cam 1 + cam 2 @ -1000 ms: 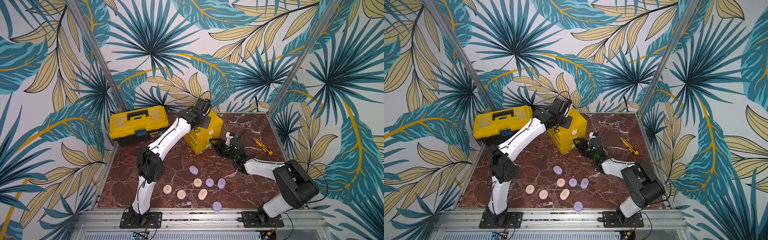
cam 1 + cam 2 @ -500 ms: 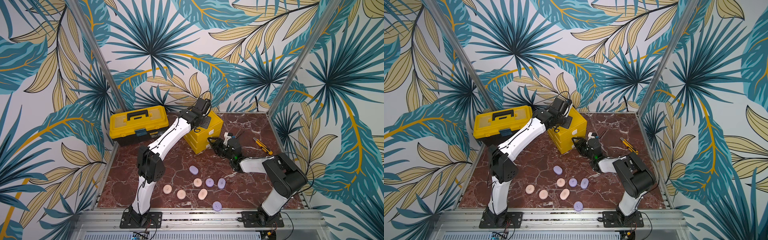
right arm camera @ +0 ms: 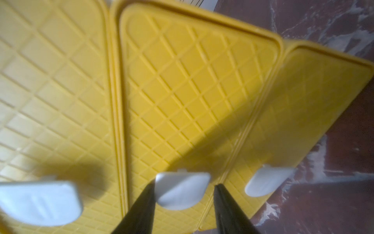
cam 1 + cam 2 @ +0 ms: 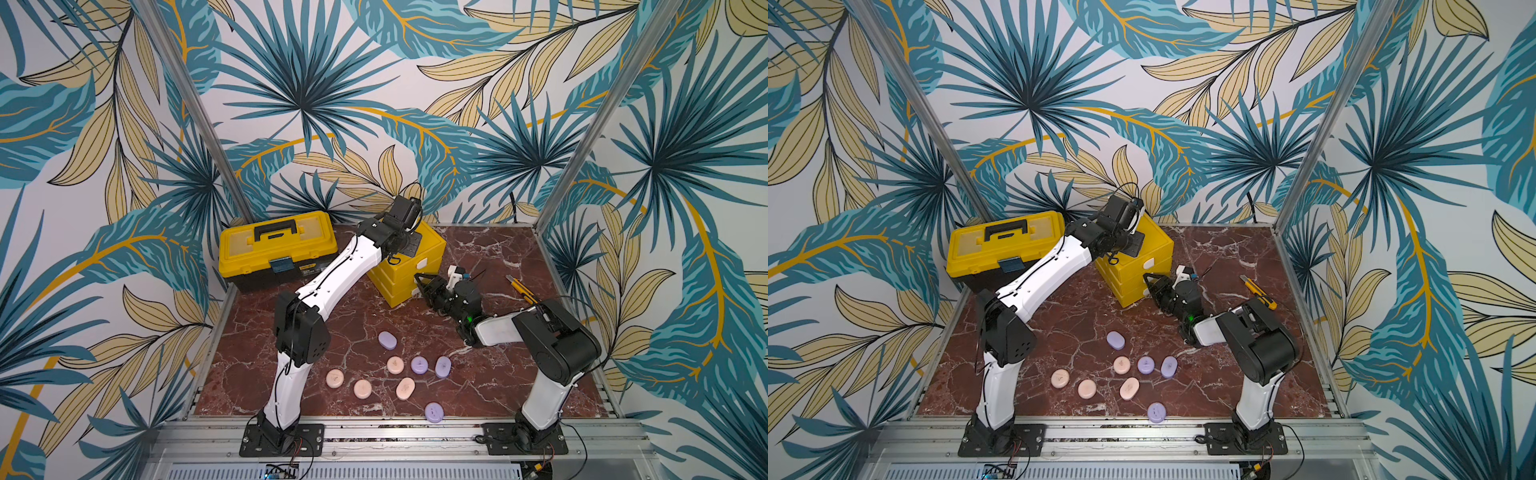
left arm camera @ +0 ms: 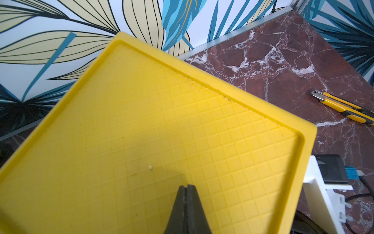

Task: Put the bluetooth earphones in the drawer according to color
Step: Open the drawer in the storage box.

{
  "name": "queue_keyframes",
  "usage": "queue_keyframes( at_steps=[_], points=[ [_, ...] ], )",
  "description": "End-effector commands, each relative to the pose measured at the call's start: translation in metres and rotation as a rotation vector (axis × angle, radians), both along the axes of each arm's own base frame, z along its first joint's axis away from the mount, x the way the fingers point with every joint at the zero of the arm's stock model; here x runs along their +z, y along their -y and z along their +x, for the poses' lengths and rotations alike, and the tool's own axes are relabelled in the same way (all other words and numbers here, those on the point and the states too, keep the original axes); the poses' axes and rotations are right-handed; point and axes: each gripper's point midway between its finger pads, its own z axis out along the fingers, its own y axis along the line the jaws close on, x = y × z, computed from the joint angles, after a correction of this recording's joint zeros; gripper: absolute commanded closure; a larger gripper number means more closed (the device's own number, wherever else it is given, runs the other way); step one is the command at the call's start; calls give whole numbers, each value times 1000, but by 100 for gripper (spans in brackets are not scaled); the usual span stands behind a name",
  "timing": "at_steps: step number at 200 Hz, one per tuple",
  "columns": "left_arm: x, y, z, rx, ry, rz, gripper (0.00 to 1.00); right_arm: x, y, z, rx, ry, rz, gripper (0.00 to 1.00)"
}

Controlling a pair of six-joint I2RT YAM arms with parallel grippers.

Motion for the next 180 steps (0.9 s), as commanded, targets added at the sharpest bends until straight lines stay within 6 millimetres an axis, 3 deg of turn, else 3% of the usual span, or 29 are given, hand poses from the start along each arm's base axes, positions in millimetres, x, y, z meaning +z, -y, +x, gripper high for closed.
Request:
queue_keyframes(
  at_steps=[1,69,121,180],
  points=[
    [-107,-8,-57,-69,-362,169,100,6,2,7,-37,33,30,52],
    [-110,-9,-57,-69,-367,174,100,10,10,-3,-53,34,5,65],
    [-110,-9,-56,-67,-364,174,100,4,21,-21,-62,8,-19,65],
    [-111,-8,-55,-66,-365,170,100,-5,40,-55,-67,-47,-89,65]
  ],
)
